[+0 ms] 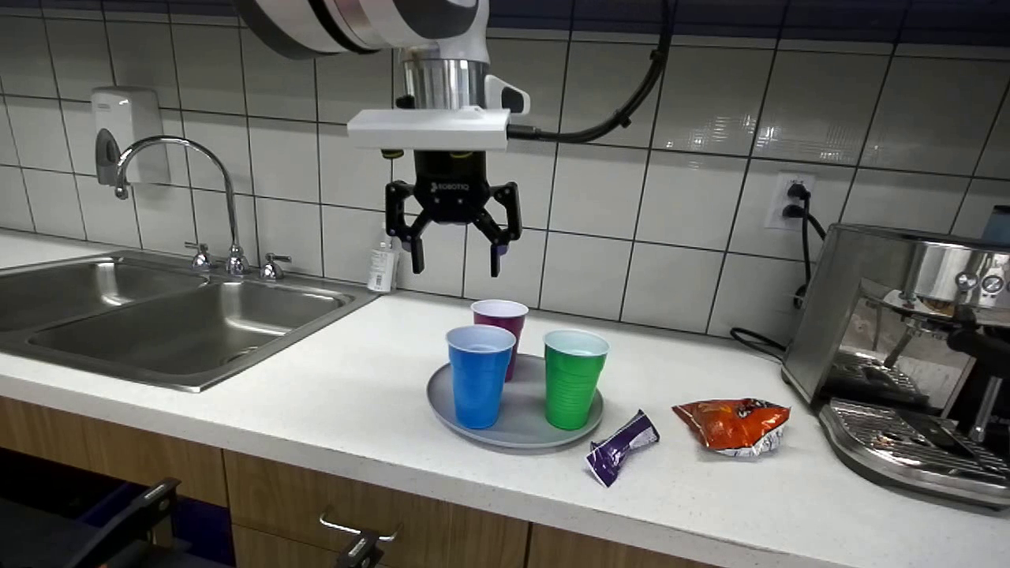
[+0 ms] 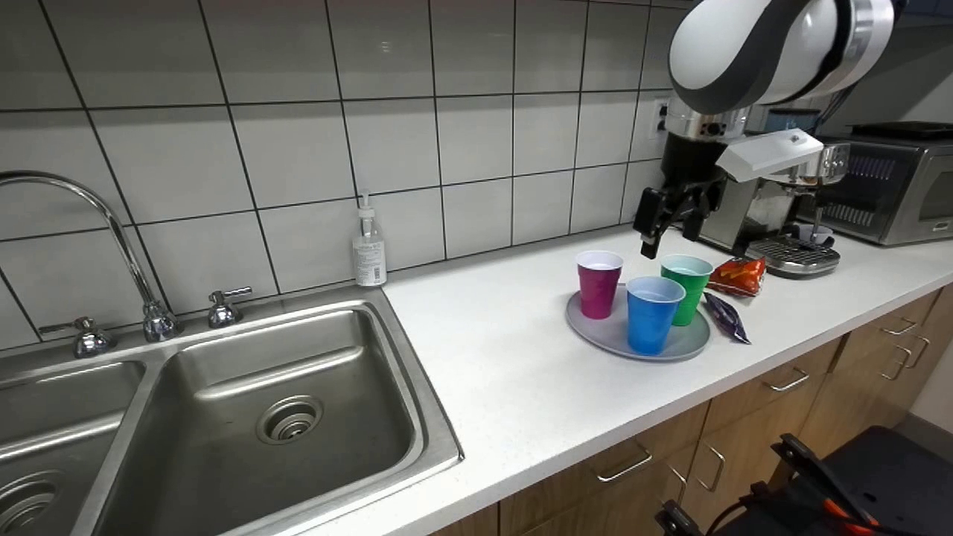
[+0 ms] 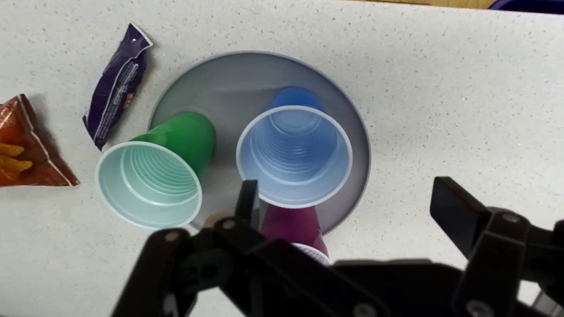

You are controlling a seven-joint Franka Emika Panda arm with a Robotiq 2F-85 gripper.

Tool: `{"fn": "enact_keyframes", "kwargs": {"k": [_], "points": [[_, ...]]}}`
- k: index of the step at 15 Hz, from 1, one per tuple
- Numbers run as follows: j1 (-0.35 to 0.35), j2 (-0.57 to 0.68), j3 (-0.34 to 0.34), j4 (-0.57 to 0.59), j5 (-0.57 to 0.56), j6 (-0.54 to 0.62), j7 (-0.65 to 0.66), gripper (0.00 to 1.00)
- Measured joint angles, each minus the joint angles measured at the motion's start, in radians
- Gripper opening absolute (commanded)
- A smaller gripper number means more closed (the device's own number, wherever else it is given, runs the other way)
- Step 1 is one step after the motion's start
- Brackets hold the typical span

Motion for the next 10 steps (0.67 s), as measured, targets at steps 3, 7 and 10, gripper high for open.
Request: {"fn": "enact_keyframes", "kwargs": {"k": [3, 7, 10], "points": [[0.0, -0.042, -0.004, -0.025, 0.003, -0.001, -0.007, 1.0], [0.0, -0.044, -0.005, -0.029, 0.003, -0.001, -0.008, 1.0], [0.0, -0.044, -0.005, -0.029, 0.003, -0.001, -0.008, 1.0]]}}
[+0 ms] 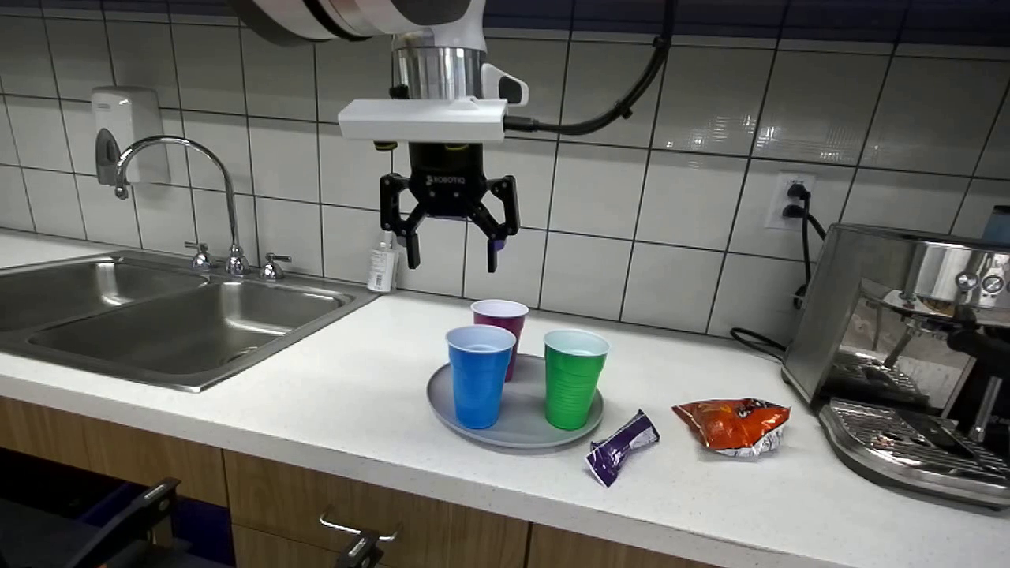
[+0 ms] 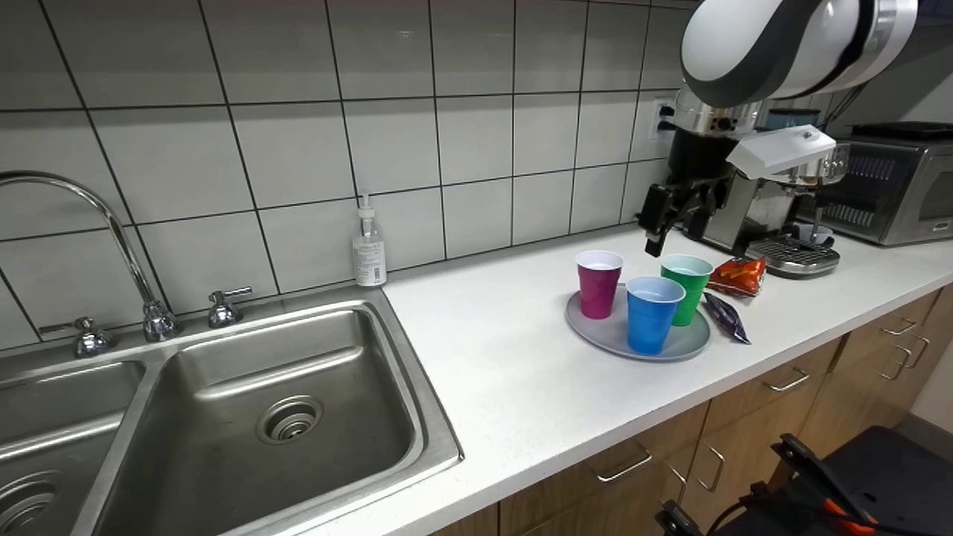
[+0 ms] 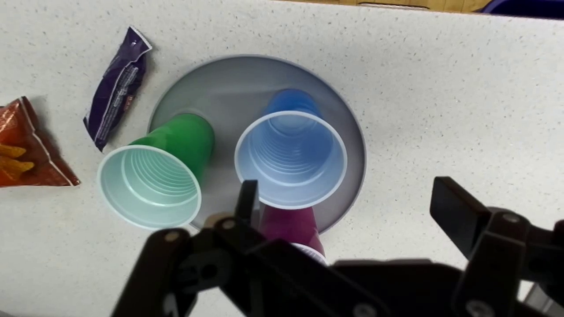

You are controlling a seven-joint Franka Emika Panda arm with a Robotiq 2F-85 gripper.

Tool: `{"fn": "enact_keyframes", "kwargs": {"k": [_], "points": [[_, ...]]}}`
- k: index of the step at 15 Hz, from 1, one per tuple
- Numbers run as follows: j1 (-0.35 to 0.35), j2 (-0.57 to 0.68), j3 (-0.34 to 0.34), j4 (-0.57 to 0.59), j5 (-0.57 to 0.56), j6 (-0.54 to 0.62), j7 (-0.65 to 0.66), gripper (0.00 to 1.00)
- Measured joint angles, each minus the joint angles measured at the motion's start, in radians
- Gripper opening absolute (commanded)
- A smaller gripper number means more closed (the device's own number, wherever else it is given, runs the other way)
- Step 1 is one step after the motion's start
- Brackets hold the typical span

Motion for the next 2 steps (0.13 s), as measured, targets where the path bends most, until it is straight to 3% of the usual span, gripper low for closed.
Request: {"fn": "enact_keyframes", "kwargs": {"k": [2], "points": [[0.0, 0.0, 0.0, 0.0, 0.0, 0.0, 0.0, 1.0]]}}
